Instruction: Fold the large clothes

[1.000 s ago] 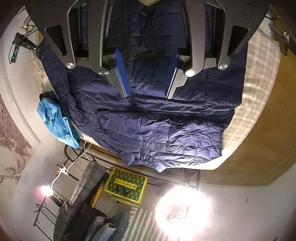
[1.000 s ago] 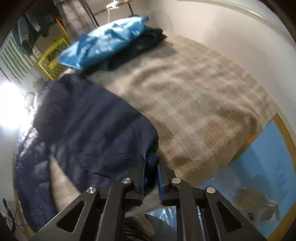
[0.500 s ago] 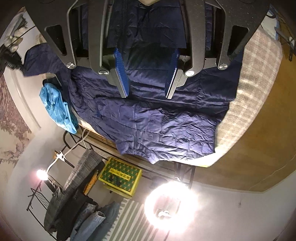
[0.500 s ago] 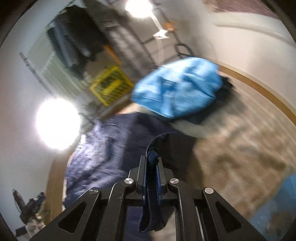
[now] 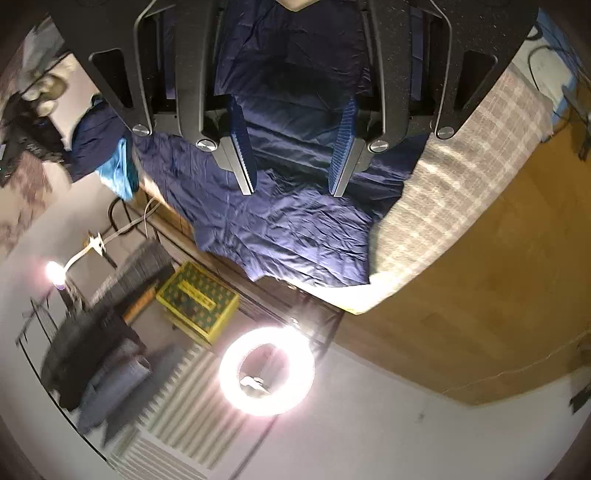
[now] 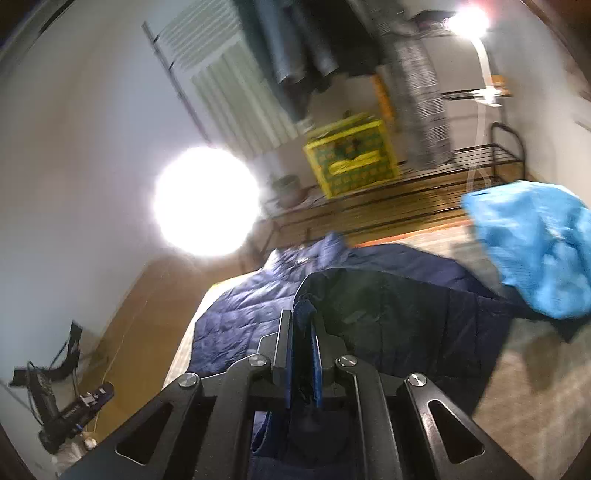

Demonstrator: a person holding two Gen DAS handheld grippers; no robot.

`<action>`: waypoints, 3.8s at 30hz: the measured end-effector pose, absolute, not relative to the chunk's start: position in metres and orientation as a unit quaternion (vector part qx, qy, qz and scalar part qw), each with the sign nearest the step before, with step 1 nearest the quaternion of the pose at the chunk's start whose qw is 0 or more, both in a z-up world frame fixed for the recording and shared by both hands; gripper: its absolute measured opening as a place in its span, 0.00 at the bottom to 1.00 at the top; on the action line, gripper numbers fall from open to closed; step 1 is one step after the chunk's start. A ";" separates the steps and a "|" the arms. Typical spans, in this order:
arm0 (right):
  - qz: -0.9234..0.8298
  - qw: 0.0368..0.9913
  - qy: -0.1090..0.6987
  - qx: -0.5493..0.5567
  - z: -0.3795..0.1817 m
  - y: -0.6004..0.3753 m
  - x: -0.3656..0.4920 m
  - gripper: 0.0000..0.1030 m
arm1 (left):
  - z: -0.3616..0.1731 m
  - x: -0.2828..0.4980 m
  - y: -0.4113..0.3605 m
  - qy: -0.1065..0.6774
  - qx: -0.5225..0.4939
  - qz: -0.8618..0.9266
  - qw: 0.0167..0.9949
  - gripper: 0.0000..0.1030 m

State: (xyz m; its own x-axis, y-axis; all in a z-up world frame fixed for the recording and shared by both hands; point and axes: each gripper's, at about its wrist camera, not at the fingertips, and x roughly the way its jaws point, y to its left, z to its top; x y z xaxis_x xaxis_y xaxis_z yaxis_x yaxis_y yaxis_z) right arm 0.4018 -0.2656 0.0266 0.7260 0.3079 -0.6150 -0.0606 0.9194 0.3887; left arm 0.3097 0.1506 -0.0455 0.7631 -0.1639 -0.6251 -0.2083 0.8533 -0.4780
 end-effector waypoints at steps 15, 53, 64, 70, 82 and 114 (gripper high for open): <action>0.170 0.874 0.448 0.080 -0.091 -0.105 0.506 0.06 | -0.044 0.321 0.177 0.330 -0.293 0.031 0.897 0.40; 0.017 0.862 0.503 0.049 -0.176 -0.356 0.405 0.53 | -0.184 0.469 0.066 0.492 -0.230 0.011 0.840 0.08; 0.003 0.864 0.502 0.015 -0.188 -0.350 0.406 0.26 | -0.189 0.533 0.071 0.459 -0.105 0.041 0.881 0.07; -0.002 0.866 0.500 -0.008 -0.190 -0.341 0.405 0.26 | -0.221 0.552 0.069 0.475 -0.059 0.052 0.877 0.08; -0.046 0.848 0.513 0.122 -0.184 -0.386 0.400 0.07 | -0.166 0.480 0.080 0.457 -0.044 0.018 0.888 0.41; 0.095 0.839 0.502 0.189 -0.161 -0.411 0.135 0.61 | -0.241 0.175 0.242 0.534 -0.331 -0.023 0.778 0.65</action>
State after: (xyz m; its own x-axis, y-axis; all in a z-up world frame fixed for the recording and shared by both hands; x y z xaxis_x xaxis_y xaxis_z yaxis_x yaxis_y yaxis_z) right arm 0.1355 -0.4110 -0.1608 0.4780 0.3496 -0.8058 0.0302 0.9103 0.4129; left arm 0.1748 0.2416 -0.2406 0.4294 -0.3888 -0.8152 -0.3183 0.7796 -0.5394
